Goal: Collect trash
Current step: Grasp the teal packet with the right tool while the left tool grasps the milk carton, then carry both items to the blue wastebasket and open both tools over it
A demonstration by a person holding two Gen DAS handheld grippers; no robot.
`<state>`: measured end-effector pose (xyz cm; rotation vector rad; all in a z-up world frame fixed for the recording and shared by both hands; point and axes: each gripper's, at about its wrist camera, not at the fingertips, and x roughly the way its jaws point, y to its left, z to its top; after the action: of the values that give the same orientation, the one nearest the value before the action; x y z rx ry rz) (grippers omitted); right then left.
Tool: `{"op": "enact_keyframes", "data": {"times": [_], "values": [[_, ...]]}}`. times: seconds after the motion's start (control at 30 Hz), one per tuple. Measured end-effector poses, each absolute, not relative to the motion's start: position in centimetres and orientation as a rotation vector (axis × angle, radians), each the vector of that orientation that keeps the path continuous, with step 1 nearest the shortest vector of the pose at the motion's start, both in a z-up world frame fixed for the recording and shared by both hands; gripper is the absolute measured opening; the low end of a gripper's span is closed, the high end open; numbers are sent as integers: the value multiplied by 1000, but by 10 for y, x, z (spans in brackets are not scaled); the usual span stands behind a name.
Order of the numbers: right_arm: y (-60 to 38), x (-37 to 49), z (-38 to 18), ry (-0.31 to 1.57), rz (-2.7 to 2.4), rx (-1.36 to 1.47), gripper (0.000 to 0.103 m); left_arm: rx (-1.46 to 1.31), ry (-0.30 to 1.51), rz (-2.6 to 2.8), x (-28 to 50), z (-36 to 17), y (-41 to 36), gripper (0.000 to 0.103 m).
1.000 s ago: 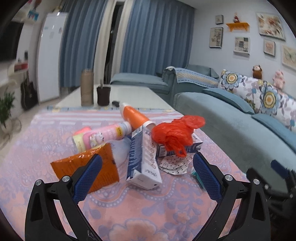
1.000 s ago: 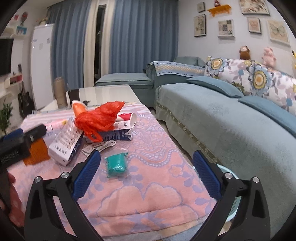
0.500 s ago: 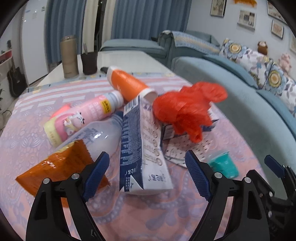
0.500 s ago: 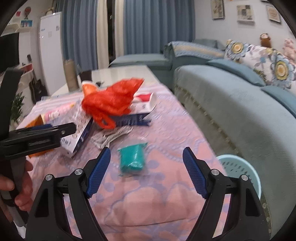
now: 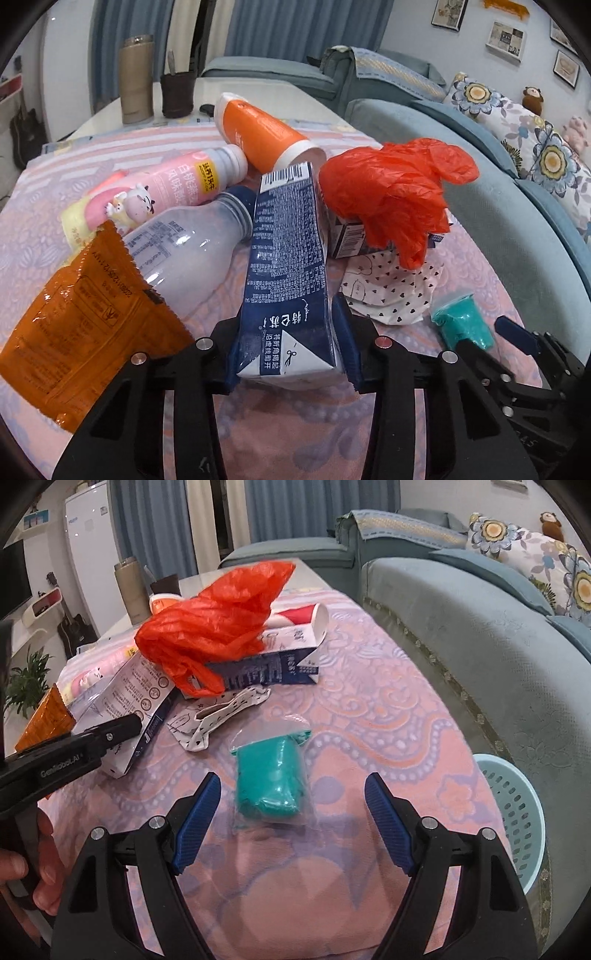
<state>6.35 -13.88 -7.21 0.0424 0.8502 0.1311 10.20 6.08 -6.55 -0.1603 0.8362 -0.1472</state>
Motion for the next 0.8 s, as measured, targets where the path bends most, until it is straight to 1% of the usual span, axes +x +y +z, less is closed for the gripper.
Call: {"op": "enact_keyframes", "data": {"times": [0.07,0.1,0.13,0.17,0.3,0.43,0.67,0.8], "values": [[-137,69,-75,875,136,46,73,-172,824,-154,98,-63,61,39],[-137,69,-75,880,141,49,61,-179,813,-158,95,-60,62,39],[-137,71,-76,890,153,51,44,-183,798,-162,92,-57,63,38],[-137,71,-77,897,162,56,36,-185,787,-166,88,-54,63,38],[-142,65,-74,874,173,70,33,-216,727,-195,73,-38,61,35],[-154,51,-56,811,167,89,32,-221,652,-265,53,-16,51,35],[-204,25,-26,728,84,132,32,-198,553,-402,27,30,3,35],[-255,7,-7,669,-27,169,32,-153,523,-496,24,48,-41,35]]}}
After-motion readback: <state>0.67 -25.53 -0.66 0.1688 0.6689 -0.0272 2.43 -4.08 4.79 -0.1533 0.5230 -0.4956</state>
